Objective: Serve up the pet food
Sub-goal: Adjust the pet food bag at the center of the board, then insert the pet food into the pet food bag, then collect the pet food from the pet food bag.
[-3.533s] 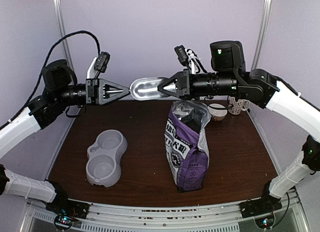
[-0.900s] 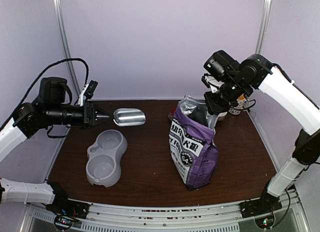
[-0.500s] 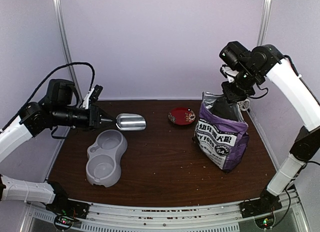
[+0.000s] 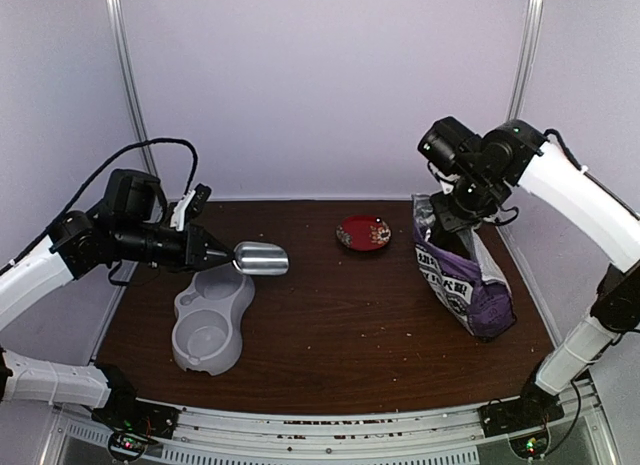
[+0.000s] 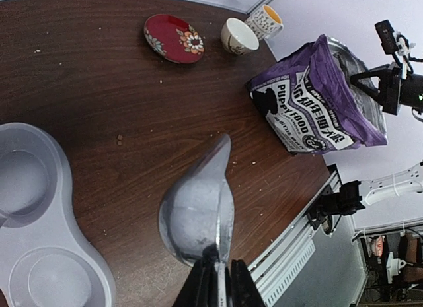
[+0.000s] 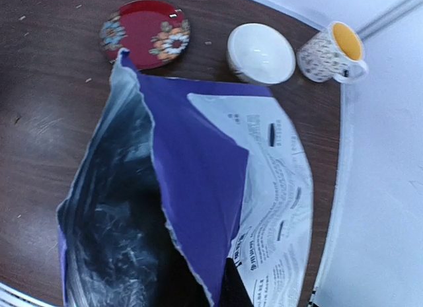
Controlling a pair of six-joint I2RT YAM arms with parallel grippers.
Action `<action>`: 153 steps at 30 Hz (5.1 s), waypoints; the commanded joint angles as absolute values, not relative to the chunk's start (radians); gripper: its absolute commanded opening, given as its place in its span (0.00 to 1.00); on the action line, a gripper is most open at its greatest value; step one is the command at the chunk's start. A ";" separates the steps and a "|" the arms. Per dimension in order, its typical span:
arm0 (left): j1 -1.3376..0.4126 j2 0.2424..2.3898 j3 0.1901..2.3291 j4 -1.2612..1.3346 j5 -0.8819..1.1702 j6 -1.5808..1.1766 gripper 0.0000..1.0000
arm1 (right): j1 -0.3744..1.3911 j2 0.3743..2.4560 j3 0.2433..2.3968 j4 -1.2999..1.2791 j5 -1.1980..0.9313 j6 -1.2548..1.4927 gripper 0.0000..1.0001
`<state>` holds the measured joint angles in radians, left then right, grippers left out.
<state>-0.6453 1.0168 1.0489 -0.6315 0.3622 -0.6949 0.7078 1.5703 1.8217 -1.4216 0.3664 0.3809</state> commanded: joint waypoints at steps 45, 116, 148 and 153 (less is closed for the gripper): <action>-0.724 1.285 0.783 -0.013 0.586 -0.869 0.00 | 1.136 2.161 2.249 -1.409 0.430 0.593 0.00; -0.838 1.675 1.000 -0.240 0.267 -0.776 0.00 | 1.135 2.156 2.089 -1.235 0.370 0.560 0.00; -0.838 1.926 0.936 0.271 0.592 -0.967 0.00 | 1.125 2.055 1.856 -1.058 0.267 0.616 0.00; -0.837 1.925 0.921 0.308 0.613 -0.974 0.00 | 1.120 2.033 1.809 -1.053 0.275 0.626 0.00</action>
